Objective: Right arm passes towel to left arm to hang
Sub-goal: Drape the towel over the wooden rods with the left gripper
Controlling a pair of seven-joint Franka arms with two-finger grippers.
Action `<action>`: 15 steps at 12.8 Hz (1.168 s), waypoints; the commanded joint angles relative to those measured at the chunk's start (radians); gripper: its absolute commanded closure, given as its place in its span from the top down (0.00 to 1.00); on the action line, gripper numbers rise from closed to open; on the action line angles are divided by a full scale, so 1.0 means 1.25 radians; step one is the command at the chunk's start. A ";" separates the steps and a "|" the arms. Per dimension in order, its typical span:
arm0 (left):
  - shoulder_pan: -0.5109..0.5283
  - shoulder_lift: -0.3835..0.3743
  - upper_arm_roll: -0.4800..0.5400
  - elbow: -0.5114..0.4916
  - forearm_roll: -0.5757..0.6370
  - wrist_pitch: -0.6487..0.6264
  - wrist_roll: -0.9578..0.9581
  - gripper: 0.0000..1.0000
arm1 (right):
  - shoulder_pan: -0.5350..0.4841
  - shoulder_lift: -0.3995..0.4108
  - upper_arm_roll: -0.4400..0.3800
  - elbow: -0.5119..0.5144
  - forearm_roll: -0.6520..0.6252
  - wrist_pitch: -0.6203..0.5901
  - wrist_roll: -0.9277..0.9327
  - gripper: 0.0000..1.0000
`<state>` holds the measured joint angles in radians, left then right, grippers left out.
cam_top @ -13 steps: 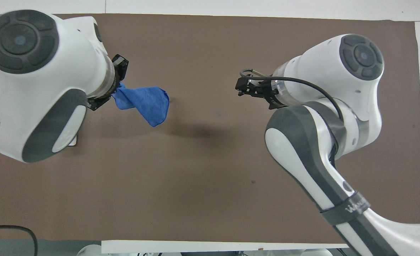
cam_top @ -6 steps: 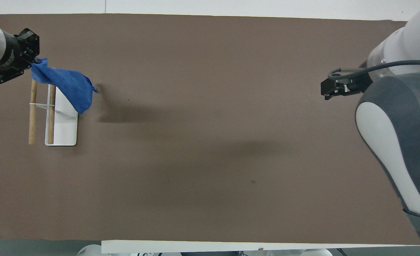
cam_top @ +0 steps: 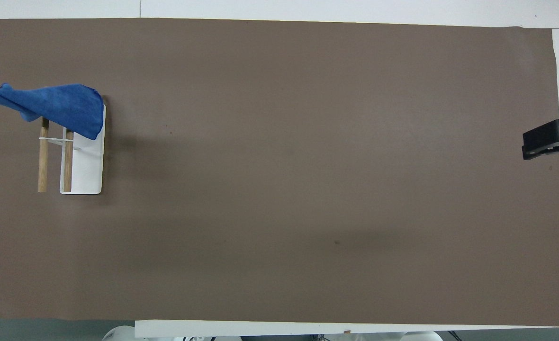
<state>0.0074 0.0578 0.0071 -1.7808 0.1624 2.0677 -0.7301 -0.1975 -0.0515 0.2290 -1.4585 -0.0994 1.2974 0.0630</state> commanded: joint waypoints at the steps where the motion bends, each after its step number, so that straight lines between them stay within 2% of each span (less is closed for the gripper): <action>1: 0.044 -0.060 -0.011 -0.112 0.005 0.074 0.078 0.00 | -0.021 -0.040 -0.008 -0.071 0.002 0.009 -0.034 1.00; 4: 0.066 -0.083 -0.009 -0.189 0.005 0.130 0.130 0.00 | -0.025 -0.042 -0.015 -0.079 0.003 0.002 -0.047 1.00; 8: 0.093 -0.073 -0.009 -0.220 0.005 0.180 0.176 0.00 | -0.027 -0.050 -0.015 -0.095 0.003 0.002 -0.048 1.00; 11: 0.131 -0.041 -0.009 -0.244 0.005 0.282 0.209 0.00 | -0.021 -0.050 -0.015 -0.096 0.005 0.002 -0.045 1.00; 15: 0.136 0.024 -0.009 -0.270 0.005 0.392 0.202 0.00 | -0.020 -0.051 -0.015 -0.097 0.006 -0.002 -0.052 1.00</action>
<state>0.1658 0.0632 0.0052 -2.0868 0.1625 2.4834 -0.4842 -0.2147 -0.0869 0.2084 -1.5490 -0.0988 1.2958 0.0281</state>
